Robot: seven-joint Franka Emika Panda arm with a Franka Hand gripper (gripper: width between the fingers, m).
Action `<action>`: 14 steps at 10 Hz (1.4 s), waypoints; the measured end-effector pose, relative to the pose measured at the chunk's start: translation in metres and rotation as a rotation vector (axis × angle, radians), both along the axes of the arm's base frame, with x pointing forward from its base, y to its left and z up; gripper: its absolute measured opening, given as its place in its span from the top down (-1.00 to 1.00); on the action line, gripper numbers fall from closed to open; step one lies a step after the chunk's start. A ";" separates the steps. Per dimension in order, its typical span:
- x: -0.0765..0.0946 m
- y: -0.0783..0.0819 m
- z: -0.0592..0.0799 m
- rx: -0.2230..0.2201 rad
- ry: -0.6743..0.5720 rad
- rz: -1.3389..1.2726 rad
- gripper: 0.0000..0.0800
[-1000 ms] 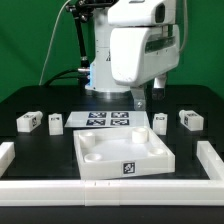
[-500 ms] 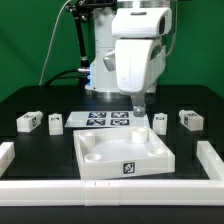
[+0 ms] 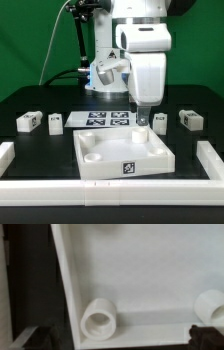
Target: Assemble one leg
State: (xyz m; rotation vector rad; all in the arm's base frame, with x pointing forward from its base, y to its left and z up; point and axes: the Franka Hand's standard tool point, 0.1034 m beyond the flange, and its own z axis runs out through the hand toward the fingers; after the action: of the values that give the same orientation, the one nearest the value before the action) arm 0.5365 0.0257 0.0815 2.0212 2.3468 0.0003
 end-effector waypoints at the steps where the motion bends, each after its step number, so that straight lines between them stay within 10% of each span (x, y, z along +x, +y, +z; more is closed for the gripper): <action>1: -0.006 -0.012 0.001 0.001 0.002 -0.029 -0.63; 6: -0.006 -0.013 -0.002 0.001 0.004 -0.035 -0.63; 11: -0.071 -0.033 -0.048 0.020 0.064 0.063 -0.63; 14: -0.082 -0.041 -0.070 0.030 0.105 0.045 -0.63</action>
Offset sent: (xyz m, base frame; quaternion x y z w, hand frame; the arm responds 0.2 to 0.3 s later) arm 0.0000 0.0000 0.0000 0.0000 0.0000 0.0000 1.0000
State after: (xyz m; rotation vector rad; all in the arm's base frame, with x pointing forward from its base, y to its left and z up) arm 0.4544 -0.0148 0.0113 2.0299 2.4685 -0.0707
